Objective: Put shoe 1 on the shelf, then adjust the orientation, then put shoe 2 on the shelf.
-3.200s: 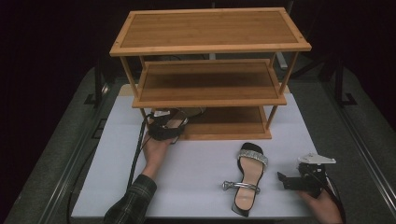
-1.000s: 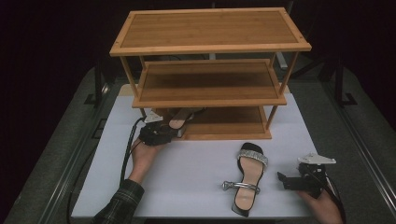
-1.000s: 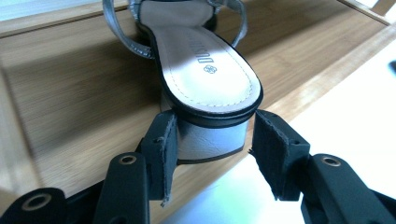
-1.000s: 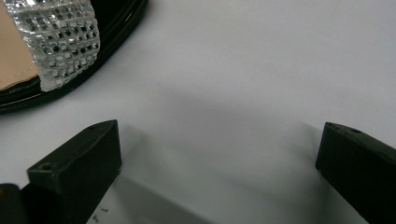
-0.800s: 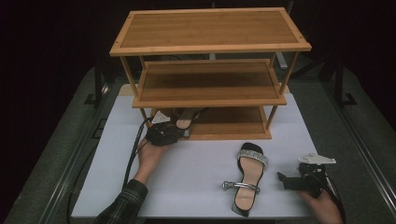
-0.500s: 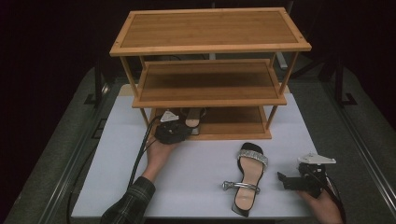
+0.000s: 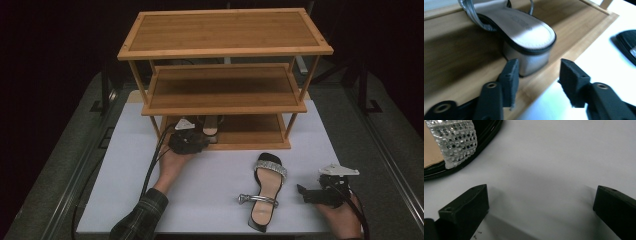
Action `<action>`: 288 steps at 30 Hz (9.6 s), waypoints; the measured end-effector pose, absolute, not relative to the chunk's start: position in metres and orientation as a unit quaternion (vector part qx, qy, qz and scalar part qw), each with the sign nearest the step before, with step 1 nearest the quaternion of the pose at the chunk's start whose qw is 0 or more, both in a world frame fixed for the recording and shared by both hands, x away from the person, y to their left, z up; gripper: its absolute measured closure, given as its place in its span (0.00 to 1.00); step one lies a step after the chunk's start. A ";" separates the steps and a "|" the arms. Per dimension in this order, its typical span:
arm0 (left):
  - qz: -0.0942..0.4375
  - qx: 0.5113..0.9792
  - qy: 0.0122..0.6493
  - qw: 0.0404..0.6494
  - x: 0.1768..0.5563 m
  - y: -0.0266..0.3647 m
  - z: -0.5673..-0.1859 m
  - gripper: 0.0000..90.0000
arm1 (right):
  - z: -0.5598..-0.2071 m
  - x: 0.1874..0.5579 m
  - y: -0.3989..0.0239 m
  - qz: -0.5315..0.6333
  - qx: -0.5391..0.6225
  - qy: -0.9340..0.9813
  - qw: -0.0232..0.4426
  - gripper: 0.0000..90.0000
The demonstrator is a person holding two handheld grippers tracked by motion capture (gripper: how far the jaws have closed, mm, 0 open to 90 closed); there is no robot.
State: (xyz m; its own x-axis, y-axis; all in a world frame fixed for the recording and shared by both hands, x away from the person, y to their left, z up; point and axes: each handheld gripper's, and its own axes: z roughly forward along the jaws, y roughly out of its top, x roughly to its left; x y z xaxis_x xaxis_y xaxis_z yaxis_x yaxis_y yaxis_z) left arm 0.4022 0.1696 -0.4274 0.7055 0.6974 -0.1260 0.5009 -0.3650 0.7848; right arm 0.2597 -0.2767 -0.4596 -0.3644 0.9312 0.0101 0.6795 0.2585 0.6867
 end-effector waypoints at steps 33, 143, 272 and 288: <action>0.121 0.864 0.351 0.341 0.294 0.270 -0.442 0.15 | -0.421 0.273 -0.251 0.418 0.456 0.778 0.113 0.43; 0.145 0.855 0.344 0.360 0.275 0.294 -0.452 0.15 | -0.431 0.384 -0.086 0.404 0.302 0.863 0.037 0.80; 0.148 0.856 0.343 0.357 0.275 0.294 -0.452 0.15 | -0.405 0.295 -0.217 0.478 0.372 0.782 0.151 0.42; 0.148 0.856 0.343 0.358 0.275 0.294 -0.452 0.15 | -0.411 0.329 -0.224 0.470 0.459 0.718 0.230 0.42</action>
